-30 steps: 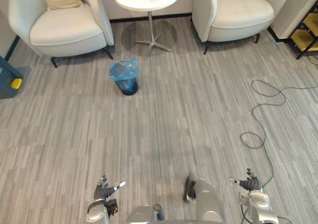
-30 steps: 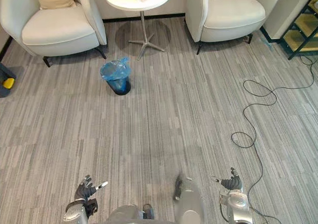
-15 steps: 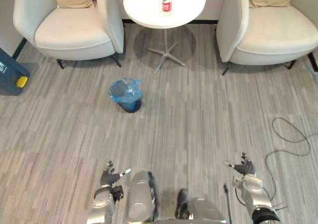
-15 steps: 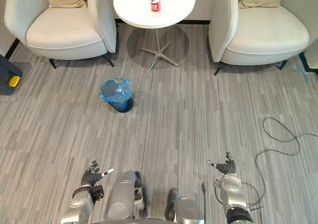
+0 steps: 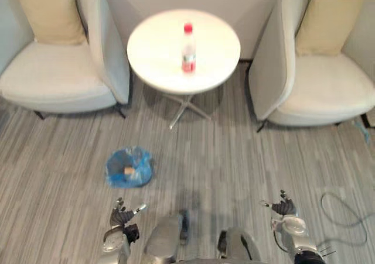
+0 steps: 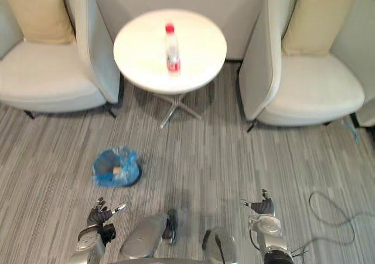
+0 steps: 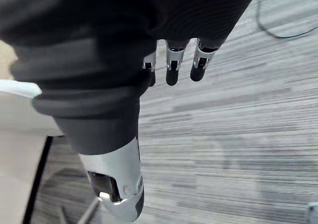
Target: Gather rubbish on tea table into small bin, then transfer packed bag to large trash can.
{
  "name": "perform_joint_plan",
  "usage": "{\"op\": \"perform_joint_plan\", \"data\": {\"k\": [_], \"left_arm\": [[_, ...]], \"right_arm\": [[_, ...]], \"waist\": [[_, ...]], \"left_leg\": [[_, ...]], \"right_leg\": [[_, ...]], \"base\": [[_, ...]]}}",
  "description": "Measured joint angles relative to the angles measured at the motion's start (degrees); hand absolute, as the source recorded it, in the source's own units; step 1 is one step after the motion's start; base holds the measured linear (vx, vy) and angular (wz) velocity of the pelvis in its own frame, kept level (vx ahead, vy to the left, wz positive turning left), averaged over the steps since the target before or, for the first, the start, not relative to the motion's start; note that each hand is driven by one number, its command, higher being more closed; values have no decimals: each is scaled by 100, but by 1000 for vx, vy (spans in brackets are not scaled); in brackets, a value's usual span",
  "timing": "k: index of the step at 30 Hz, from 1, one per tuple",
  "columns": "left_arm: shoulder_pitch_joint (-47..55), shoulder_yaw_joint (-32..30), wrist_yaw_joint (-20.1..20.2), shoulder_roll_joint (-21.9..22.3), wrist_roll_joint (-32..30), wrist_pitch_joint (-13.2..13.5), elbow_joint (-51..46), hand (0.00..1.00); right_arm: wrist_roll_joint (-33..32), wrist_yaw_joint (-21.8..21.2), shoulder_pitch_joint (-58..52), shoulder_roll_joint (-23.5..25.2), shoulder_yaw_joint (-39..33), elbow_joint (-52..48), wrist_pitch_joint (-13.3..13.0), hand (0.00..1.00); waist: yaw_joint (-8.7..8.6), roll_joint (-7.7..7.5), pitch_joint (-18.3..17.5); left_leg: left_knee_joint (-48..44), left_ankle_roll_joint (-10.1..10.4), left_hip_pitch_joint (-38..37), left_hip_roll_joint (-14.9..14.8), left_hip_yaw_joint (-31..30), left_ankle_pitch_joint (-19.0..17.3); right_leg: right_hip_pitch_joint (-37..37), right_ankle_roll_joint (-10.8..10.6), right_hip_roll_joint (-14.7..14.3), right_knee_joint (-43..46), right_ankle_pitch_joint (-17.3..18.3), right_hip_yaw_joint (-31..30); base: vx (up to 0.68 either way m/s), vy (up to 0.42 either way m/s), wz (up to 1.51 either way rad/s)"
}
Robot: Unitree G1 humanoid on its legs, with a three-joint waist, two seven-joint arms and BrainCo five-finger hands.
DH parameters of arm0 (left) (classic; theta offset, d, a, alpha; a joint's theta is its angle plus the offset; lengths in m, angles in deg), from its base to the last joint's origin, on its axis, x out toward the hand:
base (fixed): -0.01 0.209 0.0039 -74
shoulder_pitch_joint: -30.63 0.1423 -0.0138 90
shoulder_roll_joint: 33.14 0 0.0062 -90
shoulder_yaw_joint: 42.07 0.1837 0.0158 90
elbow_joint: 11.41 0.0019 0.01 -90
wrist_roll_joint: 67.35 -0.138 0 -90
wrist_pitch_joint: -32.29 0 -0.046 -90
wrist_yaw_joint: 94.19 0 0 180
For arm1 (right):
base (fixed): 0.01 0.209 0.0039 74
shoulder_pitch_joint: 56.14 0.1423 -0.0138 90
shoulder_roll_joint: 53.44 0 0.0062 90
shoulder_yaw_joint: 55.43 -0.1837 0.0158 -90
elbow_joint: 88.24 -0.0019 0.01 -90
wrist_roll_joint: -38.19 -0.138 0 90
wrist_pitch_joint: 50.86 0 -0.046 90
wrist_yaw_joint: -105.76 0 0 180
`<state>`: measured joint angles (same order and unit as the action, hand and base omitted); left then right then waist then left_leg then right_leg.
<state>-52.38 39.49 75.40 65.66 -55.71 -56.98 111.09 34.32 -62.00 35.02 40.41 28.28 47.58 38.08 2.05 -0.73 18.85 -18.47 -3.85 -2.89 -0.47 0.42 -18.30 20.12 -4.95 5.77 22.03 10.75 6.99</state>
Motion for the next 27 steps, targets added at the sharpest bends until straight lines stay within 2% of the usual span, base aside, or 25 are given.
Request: {"op": "perform_joint_plan", "data": {"k": [1,2,3,5,6,7,8,9,10,12,13,14,15,16,17,19,21,22,24,27], "left_arm": [[-80,3,-16,21,-1,1,18,0],[-84,5,-26,18,-1,5,18,0],[-106,66,-81,74,-3,3,94,0],[-120,126,-79,82,-7,5,135,0],[-132,124,-81,110,-10,5,164,0],[-137,106,-82,205,-13,-14,180,0],[-90,109,-78,276,-11,-16,177,0],[-72,114,-76,280,-11,-16,179,0],[-38,140,-73,315,-12,-34,185,0],[-39,158,-60,388,-13,-34,182,0],[-37,157,-29,425,-15,-32,183,0],[-28,157,26,426,-32,-34,185,0],[-17,157,36,425,-54,-34,191,0],[-1,162,40,480,-102,-33,228,0],[-71,166,40,452,-114,-32,346,0],[-77,153,39,356,-127,-33,420,0],[-14,150,36,306,-138,-38,465,0],[62,143,36,255,-161,-39,489,0],[179,136,31,183,-260,-40,515,0],[200,156,15,142,-337,-37,513,0]], "right_arm": [[-2,3,-75,-5,-29,8,28,0],[-4,2,-95,7,-42,9,51,0],[-3,3,-124,-39,-95,7,110,0],[-6,6,-90,-25,-186,-51,119,0],[-10,10,-109,9,-237,-83,119,0],[-17,15,-232,35,-231,-253,122,0],[-60,20,-308,90,-198,-427,116,0],[-67,23,-306,115,-202,-461,113,0],[-90,38,-294,202,-222,-642,48,0],[-130,39,-253,210,-239,-726,-35,0],[-129,48,-217,202,-287,-740,-65,0],[-131,57,-161,240,-326,-736,-62,0],[-130,62,-162,255,-343,-740,-66,0],[-129,83,-222,217,-403,-742,-63,0],[-128,156,-254,242,-456,-690,-32,0],[-100,153,-278,317,-416,-782,-8,0],[-1,156,-251,307,-321,-1013,-9,0],[25,149,-185,276,-163,-1223,-13,0],[288,152,-56,266,43,-1711,-25,0],[468,158,-49,268,133,-2100,-64,0]], "waist": [[-67,-1,3],[-126,-17,-4],[-142,125,-27],[-140,204,-62],[-156,211,-65],[-162,268,-45],[-73,280,-41],[-53,279,-40],[53,233,-21],[126,232,-18],[194,255,-18],[192,279,-21],[184,290,-28],[170,482,-95],[186,514,-97],[208,314,-114],[207,263,-135],[199,219,-125],[183,112,-99],[159,53,-89]], "left_leg": [[36,167,-190,-40,-227,-129],[36,269,-281,-54,-353,-192],[-20,439,-441,-302,-665,-293],[-396,661,-302,-466,-735,-155],[-972,845,-125,-547,-725,32],[-2145,917,305,-715,-507,487],[-3239,847,834,-1099,-94,725],[-3416,798,927,-1179,36,688],[-3799,587,1328,-1351,459,518],[-3316,591,1646,-1306,687,356],[-2659,602,1786,-1260,770,360],[-1811,730,1862,-1205,822,457],[-1333,829,1836,-1181,870,639],[-511,799,1815,-1213,950,1665],[-455,592,1763,-1229,973,1556],[-262,592,1650,-971,1052,1557],[-165,531,1556,-832,1158,1516],[-160,438,1469,-760,1259,1415],[-158,394,1283,-633,1525,1190],[-5,375,1151,-509,1527,1158]], "right_leg": [[-24,-167,-77,-891,-768,-362],[-92,-214,-87,-1155,-1086,-473],[-259,116,-276,-957,-1757,-549],[-234,273,-327,-560,-1409,-316],[-325,384,-312,-324,-1169,-109],[-678,495,-369,-340,-947,165],[-1097,610,-486,-551,-852,264],[-1201,625,-510,-616,-842,282],[-1701,657,-543,-988,-822,387],[-2074,657,-492,-1297,-822,463],[-2200,656,-455,-1400,-822,487],[-2272,602,-413,-1437,-788,532],[-2310,505,-391,-1433,-722,540],[-2396,349,-485,-1422,-574,551],[-2438,246,-517,-1387,-437,518],[-2412,111,-255,-1323,-343,486],[-2373,70,-104,-1281,-315,368],[-2278,-26,3,-1043,-175,235],[-1955,-95,259,-258,151,-7],[-1748,-79,358,190,158,-155]], "base": [[754,-325,111],[903,-466,123],[634,-356,85],[472,-269,66],[542,-331,92],[613,-374,95],[507,-303,64],[441,-216,37],[399,-159,28],[389,-114,21],[272,20,4],[254,55,5],[237,113,10],[242,147,15],[221,140,17],[180,145,10],[126,139,-16],[78,115,-39],[9,75,-50],[-4,45,-20]]}}
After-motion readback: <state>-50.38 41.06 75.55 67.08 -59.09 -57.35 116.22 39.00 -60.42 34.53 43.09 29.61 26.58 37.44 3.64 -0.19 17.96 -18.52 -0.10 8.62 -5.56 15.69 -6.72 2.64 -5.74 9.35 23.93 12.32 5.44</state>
